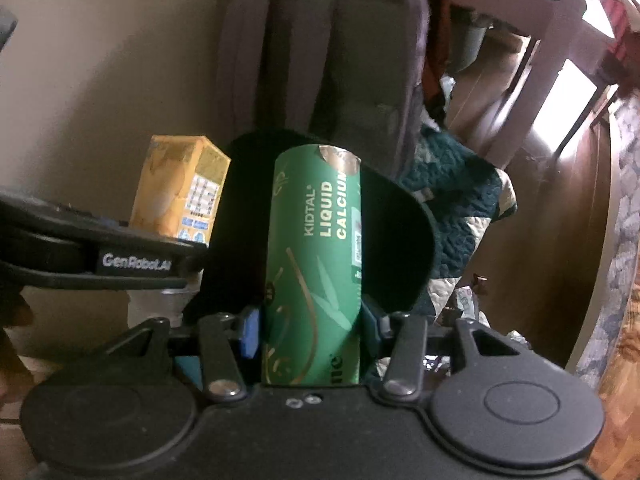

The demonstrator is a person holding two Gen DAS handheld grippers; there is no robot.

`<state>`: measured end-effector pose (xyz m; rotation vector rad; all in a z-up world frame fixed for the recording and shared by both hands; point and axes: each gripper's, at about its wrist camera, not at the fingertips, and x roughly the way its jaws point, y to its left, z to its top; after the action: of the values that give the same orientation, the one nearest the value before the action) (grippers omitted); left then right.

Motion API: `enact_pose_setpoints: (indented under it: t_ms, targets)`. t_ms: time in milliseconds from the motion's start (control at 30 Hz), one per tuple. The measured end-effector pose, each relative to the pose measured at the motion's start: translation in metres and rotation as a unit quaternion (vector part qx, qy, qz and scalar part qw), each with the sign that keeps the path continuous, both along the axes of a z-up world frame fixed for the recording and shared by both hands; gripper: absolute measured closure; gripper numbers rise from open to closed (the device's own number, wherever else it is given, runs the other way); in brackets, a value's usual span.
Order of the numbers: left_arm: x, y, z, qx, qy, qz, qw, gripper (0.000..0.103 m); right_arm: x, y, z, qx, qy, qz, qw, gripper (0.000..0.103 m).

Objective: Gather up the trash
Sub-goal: 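Carry the yellow carton and green tube over the green bin with both tools, then open both tools to drop the carton and tube into the bin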

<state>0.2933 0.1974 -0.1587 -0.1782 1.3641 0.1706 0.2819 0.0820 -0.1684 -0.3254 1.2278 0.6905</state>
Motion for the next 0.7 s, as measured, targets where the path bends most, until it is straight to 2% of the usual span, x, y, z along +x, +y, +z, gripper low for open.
enact_pose_setpoints:
  t_ms: [233, 433, 700]
  targets:
    - [0.019, -0.003, -0.039, 0.000, 0.033, -0.029, 0.9990, 0.060, 0.014, 0.032, -0.047, -0.055, 0.000, 0.045, 0.998, 0.055]
    - [0.034, -0.007, -0.069, -0.004, 0.061, -0.038, 0.9974, 0.060, 0.016, 0.045, -0.066, -0.085, 0.005, 0.057, 0.995, 0.056]
    - [0.041, -0.009, -0.093, -0.007, 0.089, -0.045, 0.9949, 0.059, 0.017, 0.054, -0.081, -0.113, 0.010, 0.059, 0.992, 0.055]
